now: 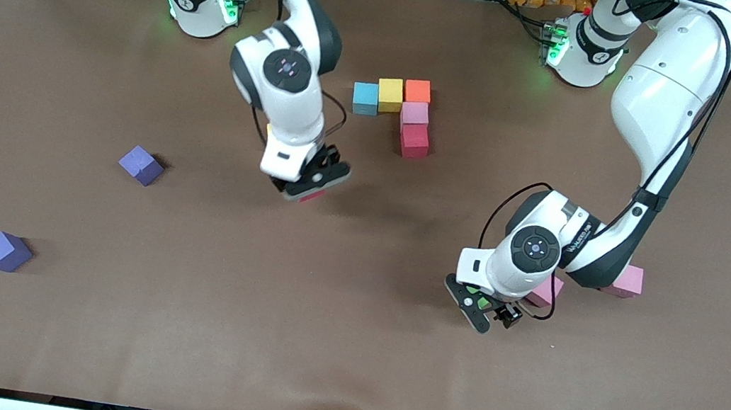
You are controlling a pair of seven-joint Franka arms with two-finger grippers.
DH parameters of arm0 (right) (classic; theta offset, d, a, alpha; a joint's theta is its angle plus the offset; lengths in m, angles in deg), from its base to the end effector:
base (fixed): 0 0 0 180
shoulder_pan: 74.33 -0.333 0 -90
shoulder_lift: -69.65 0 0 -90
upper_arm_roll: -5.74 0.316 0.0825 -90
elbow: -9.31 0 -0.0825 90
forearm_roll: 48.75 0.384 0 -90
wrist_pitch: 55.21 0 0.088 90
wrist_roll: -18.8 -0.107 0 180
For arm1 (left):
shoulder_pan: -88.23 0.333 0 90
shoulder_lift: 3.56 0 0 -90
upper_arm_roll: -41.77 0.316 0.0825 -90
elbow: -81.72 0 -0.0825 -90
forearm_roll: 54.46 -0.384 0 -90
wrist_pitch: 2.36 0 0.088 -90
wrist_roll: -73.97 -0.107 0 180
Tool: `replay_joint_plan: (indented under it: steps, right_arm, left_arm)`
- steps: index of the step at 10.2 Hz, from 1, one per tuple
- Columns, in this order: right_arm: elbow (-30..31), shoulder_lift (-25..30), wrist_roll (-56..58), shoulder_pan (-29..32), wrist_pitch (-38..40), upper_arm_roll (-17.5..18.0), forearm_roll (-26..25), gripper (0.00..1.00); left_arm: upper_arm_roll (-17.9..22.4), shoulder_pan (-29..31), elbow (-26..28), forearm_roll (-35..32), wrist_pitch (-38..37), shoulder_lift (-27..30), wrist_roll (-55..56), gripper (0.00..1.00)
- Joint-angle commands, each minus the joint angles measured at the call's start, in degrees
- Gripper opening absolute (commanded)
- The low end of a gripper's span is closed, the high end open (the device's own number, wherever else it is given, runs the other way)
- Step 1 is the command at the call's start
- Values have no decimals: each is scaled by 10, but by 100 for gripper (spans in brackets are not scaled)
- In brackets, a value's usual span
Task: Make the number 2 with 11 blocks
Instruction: 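Hold the green cube while the right gripper lowers the red cube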
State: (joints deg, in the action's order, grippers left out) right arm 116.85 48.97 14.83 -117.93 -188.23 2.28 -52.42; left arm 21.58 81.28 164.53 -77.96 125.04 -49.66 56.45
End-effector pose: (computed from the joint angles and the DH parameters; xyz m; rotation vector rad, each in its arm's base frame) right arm 0.4871 0.4123 0.3279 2.9277 1.0320 0.1617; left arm 0.6718 -0.2753 0.2315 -2.7463 1.3632 -0.0592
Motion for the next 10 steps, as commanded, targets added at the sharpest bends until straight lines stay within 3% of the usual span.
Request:
replay_joint_plan:
  steps: [1,5,8,10]
  right_arm:
    - [33,19,66,-33,-7,5,-38,62]
    - [62,16,114,-60,-10,44,-49,57]
    - [64,6,147,-70,-25,45,-54,57]
    - [63,-18,156,-81,-77,45,-54,57]
  left_arm:
    - [-5,1,0,13,1,4,11,100]
    - [-6,0,2,35,6,-4,28,100]
    - [-1,-6,3,36,21,-13,28,100]
    - [2,-6,4,31,21,-18,27,100]
